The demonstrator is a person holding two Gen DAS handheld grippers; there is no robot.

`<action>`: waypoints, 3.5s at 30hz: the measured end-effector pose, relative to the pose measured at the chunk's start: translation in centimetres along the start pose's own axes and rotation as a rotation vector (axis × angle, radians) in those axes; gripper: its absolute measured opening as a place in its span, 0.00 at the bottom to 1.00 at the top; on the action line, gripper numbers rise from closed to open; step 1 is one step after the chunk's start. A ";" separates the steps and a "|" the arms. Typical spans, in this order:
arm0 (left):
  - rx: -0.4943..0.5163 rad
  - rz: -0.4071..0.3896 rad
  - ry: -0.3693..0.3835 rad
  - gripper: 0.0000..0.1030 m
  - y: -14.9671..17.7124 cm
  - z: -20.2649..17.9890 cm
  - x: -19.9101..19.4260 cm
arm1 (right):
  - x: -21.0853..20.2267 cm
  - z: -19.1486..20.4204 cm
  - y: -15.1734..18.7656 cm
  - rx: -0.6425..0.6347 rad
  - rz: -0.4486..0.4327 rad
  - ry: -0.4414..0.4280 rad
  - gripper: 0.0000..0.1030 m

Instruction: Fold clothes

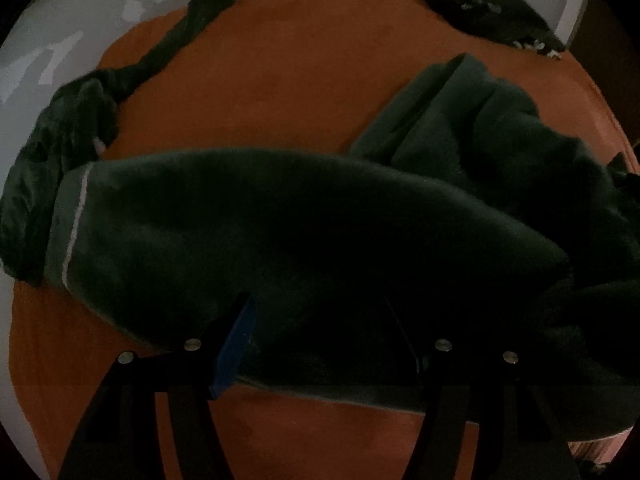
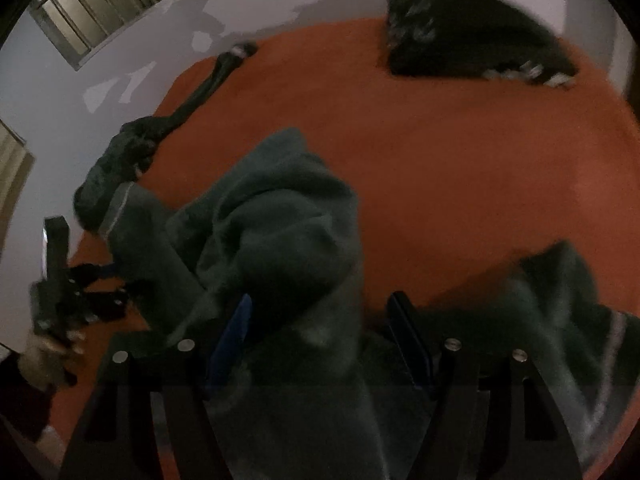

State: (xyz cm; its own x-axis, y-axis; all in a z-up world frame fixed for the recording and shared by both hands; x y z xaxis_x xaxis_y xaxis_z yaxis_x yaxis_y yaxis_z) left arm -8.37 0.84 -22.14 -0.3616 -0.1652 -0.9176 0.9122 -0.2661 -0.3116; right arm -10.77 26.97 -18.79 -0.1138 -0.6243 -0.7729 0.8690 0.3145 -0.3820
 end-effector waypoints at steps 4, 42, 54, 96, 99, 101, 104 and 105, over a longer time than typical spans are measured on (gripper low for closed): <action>-0.008 0.032 0.003 0.64 0.4 0.1 0.9 | 2.7 0.2 -1.6 -0.019 0.055 -0.007 0.68; 0.077 -0.091 0.299 0.64 -0.9 -1.9 -5.1 | 2.3 6.2 13.1 -0.055 0.143 -0.046 0.12; 0.265 -0.236 0.497 0.11 -1.0 -6.3 -5.1 | 1.7 5.7 13.4 -0.068 0.140 -0.060 0.12; 0.439 -0.481 0.789 0.11 12.4 -3.9 -16.7 | 6.8 1.8 -5.0 -0.472 0.297 -0.014 0.67; 0.429 -0.437 0.801 0.11 13.7 -3.0 -16.0 | 8.5 2.2 -5.7 -0.547 0.334 0.016 0.67; 0.418 -0.418 0.803 0.11 14.6 -2.5 -15.7 | 9.4 2.3 -6.5 -0.593 0.354 0.024 0.67; 0.404 -0.391 0.797 0.11 15.6 -2.1 -14.9 | 11.7 3.4 -7.0 -0.672 0.415 0.021 0.67; 0.396 -0.381 0.795 0.11 15.8 -2.1 -14.7 | 12.7 4.1 -6.9 -0.712 0.447 0.022 0.67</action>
State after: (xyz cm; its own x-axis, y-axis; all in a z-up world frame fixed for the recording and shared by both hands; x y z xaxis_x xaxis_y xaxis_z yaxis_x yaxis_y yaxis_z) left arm 11.80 1.06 -14.12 -0.2507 0.6511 -0.7164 0.5770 -0.4937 -0.6506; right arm -16.20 13.94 -23.86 0.1530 -0.3223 -0.9342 0.3236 0.9095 -0.2608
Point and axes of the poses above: each gripper's, at about its wrist camera, not at the fingertips, and x roughly the way its jaws point, z to its left, y to its underside, the point moved 10 cm from there along x, roughly the way its jaws point, and after that the axes turned 10 degrees about -y, right-handed, at the moved point
